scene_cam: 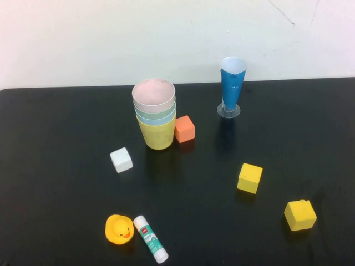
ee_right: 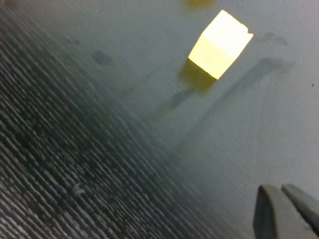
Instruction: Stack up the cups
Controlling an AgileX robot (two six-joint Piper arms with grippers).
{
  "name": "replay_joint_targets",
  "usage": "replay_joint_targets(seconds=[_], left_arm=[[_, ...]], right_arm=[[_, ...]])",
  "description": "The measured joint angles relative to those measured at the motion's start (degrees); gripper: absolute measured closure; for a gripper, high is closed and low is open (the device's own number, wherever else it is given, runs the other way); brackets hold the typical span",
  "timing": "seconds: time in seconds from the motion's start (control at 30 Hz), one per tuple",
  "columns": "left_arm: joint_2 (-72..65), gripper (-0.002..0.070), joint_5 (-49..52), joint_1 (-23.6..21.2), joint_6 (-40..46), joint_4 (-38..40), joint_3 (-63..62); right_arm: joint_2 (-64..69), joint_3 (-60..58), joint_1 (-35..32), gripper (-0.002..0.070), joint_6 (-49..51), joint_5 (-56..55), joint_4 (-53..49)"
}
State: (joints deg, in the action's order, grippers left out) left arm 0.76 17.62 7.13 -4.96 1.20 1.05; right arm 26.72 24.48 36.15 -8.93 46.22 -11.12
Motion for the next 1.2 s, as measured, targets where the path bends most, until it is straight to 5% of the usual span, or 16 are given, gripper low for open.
replay_joint_targets(seconds=[0.53,0.73,0.97,1.2], left_arm=[[0.00,0.0676,0.00,0.00,0.14,-0.02,0.00],[0.00,0.0676,0.00,0.00,0.14,-0.02,0.00],[0.00,0.0676,0.00,0.00,0.14,-0.02,0.00],[0.00,0.0676,0.10,0.00,0.14,-0.02,0.00]], right_arm=[[-2.05,0.00,-0.12,0.0678,0.00,0.00,0.07],[-8.94,-1.72,-8.58,0.0678,-3.51,-3.98,0.07],[-20.87,-12.36,-23.75,0.0678,-4.06,-21.42,1.49],[-27.34,-24.33,-26.72,0.0678,-3.56,-29.03,4.80]])
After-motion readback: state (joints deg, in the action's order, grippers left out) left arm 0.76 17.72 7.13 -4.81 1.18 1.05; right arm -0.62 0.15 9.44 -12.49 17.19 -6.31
